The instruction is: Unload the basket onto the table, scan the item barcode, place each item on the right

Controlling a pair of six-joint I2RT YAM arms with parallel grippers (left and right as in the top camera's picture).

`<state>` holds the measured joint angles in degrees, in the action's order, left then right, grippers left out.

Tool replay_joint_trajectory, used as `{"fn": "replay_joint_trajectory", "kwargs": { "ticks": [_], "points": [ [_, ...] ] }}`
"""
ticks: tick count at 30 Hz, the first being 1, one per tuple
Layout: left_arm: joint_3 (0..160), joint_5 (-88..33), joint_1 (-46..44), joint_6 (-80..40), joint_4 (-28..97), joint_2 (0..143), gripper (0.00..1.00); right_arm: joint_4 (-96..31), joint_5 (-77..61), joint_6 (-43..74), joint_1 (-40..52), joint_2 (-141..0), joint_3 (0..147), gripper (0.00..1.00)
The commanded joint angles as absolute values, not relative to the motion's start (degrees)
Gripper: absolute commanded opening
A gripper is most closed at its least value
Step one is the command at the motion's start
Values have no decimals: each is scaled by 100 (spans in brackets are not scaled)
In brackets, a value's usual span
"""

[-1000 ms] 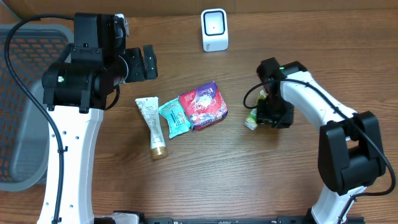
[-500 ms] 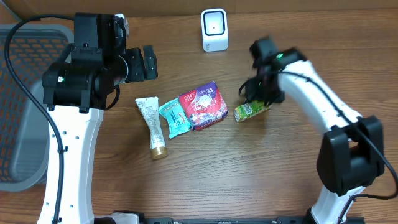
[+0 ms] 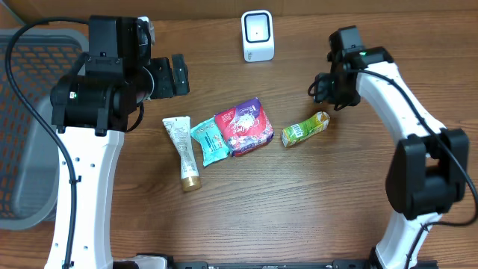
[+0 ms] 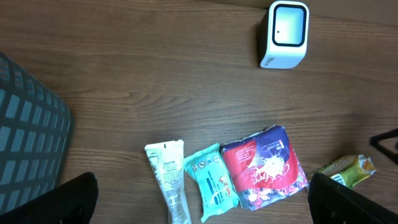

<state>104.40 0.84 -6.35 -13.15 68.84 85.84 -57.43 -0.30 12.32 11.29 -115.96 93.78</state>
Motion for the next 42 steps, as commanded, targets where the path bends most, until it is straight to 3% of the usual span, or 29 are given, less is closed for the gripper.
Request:
{"fn": "replay_joint_trajectory", "kwargs": {
  "ticks": [1, 21, 28, 38, 42],
  "points": [
    [10521, 45, -642, -1240, 6882, 8626, 100, -5736, -121, 1192, 1155, -11946, 9413, 61],
    [10521, 45, -642, -1240, 6882, 8626, 99, -8715, -718, 716, 1149, -12025, 9426, 65],
    [10521, 45, -642, -1240, 6882, 8626, 99, -8549, -2543, -521, 1278, -12011, 9426, 66],
    [10521, 45, -642, -1240, 6882, 8626, 100, -7771, -591, -692, 1514, -12014, 9413, 77],
    [10521, 45, -642, -1240, 6882, 8626, 100, -7811, -1039, -1271, 1426, -12014, 9365, 77]
  ]
}}
